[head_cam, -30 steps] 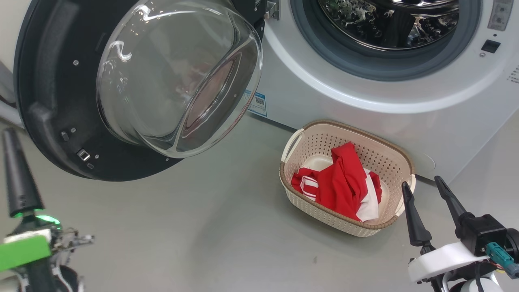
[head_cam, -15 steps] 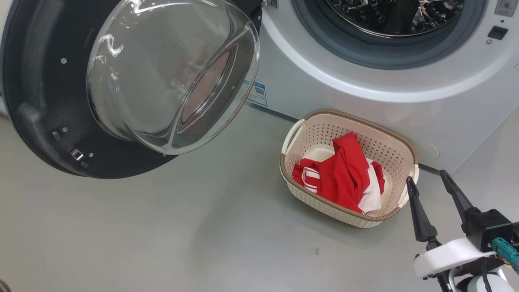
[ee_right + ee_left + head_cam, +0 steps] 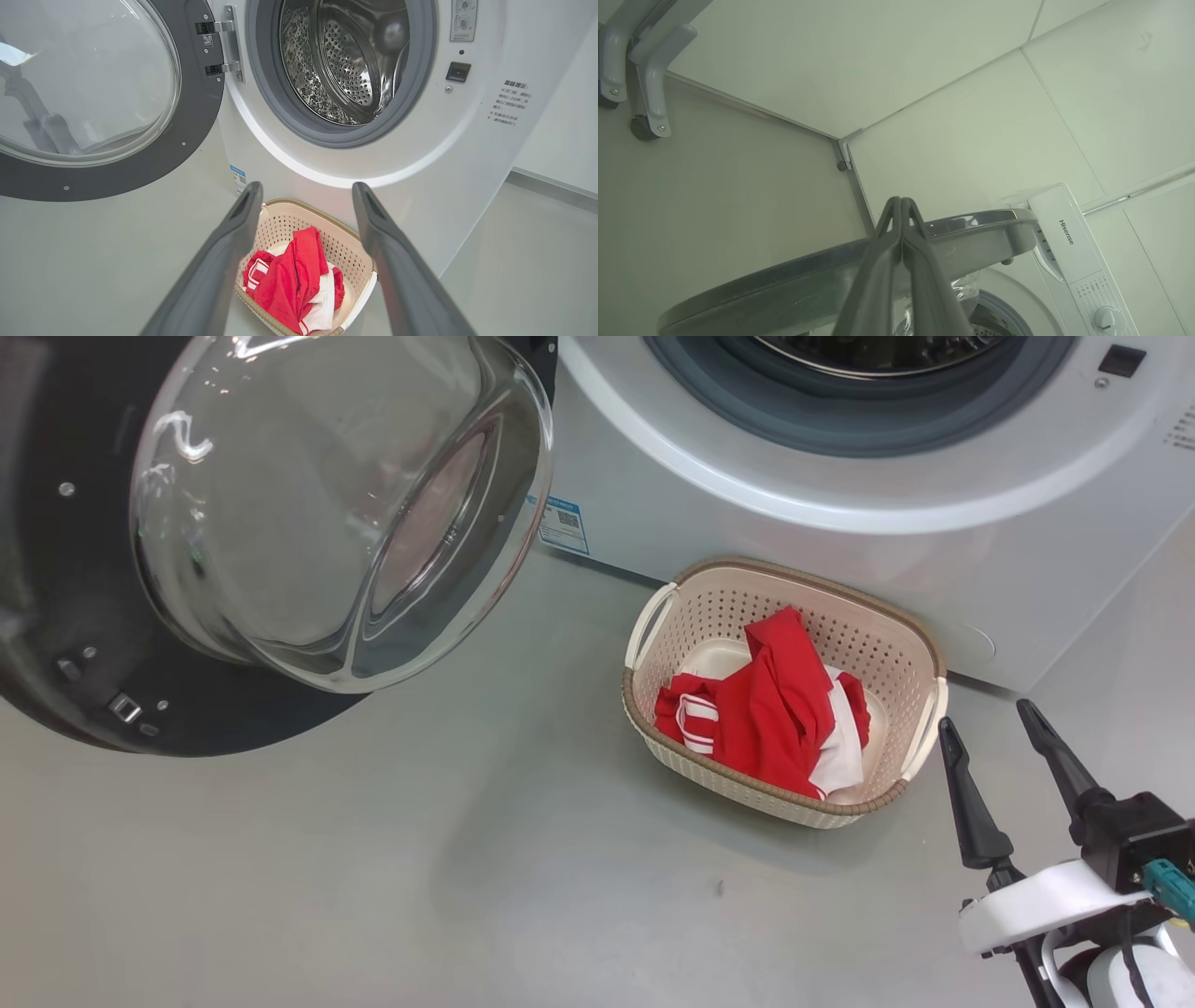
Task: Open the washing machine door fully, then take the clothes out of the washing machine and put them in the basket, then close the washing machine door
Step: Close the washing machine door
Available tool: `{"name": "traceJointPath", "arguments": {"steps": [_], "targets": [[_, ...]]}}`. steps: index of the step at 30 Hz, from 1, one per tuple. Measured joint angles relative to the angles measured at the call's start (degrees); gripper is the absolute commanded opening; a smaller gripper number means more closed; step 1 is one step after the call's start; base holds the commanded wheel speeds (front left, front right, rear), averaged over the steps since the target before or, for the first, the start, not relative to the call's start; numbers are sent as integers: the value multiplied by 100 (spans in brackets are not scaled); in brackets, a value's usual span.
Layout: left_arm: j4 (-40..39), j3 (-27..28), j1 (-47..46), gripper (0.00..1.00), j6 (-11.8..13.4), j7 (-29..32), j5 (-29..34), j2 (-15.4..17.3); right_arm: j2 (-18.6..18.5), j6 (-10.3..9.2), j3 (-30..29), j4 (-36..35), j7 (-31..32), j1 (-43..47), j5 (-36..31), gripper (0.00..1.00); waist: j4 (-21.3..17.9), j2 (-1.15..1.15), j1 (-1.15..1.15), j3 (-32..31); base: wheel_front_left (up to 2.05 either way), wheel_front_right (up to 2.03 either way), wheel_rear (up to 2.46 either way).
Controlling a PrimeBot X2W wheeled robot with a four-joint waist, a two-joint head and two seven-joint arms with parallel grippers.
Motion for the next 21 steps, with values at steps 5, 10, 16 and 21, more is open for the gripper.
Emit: {"name": "traceJointPath", "arguments": {"steps": [5,10,16,21], "targets": [[319,14,-248,0,102,133,-41,129,-31,10,-1,-49,45,-82,0,100,-111,0,0,114,0,0,0],[578,-132,-456,0,109,352,-40,233,-59,10,-53,-63,49,-94,1,100,-202,0,0,209,0,0,0],[842,-288,-634,0,109,477,-36,289,-101,11,-92,-83,56,-137,2,100,-245,0,0,284,0,0,0],[1010,-423,-691,0,108,610,57,378,-108,10,-113,-100,57,-155,3,100,-252,0,0,313,0,0,0]]}}
